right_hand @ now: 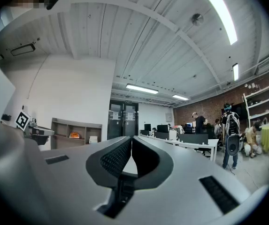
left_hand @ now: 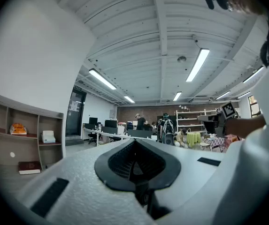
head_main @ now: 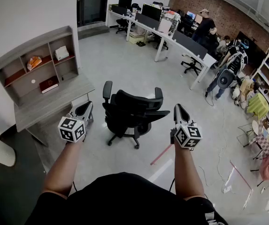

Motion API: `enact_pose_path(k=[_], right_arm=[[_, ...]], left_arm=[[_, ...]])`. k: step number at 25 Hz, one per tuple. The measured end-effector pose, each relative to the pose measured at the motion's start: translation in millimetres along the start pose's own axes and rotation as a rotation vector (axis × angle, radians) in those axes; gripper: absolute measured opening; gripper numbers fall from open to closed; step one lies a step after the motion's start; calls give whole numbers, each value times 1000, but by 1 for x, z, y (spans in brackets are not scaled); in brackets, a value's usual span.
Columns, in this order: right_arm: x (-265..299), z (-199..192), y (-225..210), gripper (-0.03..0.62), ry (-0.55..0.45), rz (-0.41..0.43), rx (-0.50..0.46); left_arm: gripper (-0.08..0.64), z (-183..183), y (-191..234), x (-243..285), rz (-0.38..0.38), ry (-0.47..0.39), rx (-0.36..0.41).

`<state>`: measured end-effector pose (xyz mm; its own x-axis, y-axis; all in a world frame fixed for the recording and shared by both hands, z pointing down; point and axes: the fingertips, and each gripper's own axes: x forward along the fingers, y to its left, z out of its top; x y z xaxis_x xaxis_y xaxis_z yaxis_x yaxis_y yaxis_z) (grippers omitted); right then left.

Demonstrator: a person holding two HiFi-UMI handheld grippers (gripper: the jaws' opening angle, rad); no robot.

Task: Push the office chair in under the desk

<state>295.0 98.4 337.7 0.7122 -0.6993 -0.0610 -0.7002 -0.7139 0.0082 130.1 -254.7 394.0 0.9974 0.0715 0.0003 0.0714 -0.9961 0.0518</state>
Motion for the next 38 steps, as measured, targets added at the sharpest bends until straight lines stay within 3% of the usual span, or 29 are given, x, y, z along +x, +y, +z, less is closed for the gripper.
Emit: enact_pose_path(k=[12,28,38], right_arm=[[-3,-13,-45,15,11,13,21],[3,-41,-116,17,19,101,78],[25,-57,-121,16,52,141,95]], left_arm=[[15,-9,-33,33,4,27,6],[16,-19,-88,76,59,66,21],[17,-38,-78,81,97,114,15]])
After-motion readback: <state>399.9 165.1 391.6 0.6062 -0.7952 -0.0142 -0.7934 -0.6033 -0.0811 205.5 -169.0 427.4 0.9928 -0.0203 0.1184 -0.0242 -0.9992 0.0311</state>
